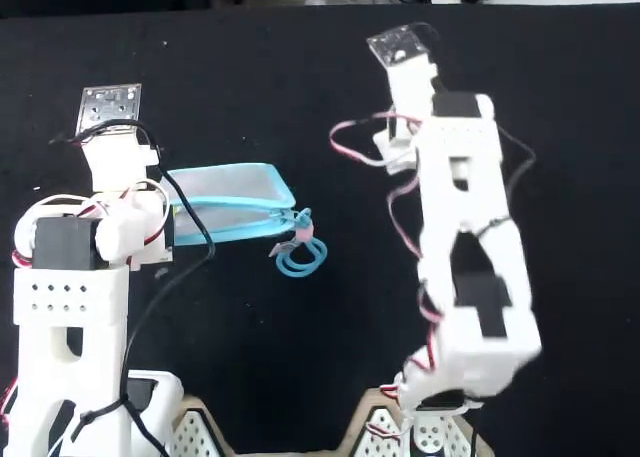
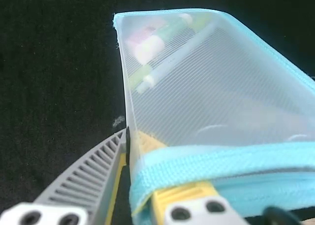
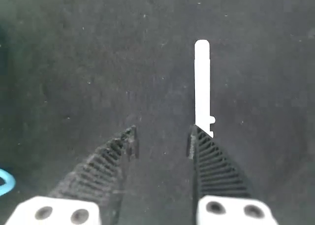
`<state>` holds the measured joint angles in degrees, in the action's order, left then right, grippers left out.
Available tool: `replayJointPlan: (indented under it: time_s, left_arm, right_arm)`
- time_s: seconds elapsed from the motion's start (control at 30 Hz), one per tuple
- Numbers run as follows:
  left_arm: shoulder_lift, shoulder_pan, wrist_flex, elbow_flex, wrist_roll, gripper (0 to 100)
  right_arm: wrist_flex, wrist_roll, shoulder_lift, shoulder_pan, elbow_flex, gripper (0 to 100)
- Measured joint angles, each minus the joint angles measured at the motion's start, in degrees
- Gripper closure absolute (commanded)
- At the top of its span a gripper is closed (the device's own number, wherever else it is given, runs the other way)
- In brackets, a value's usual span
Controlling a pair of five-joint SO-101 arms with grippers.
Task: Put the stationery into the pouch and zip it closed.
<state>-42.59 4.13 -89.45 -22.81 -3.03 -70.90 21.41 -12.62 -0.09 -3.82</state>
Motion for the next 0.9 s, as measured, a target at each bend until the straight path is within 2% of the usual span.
replayJointPlan:
  time_s: [0.33,0.53,0.9]
  left_arm:
    - [0.0,0.0,0.0,0.0,0.0,97]
    - [0.0,0.0,0.0,0.0,0.0,97]
    - [0.0,0.0,0.0,0.0,0.0,97]
  right_arm:
    - [-9.1,2.7,-24.1,1.8,-27.3,83.9]
    - [-12.8,8.2,-34.6,3.7,-42.0,83.9]
    - [-15.1,8.7,-52.2,3.7,-64.0,84.0]
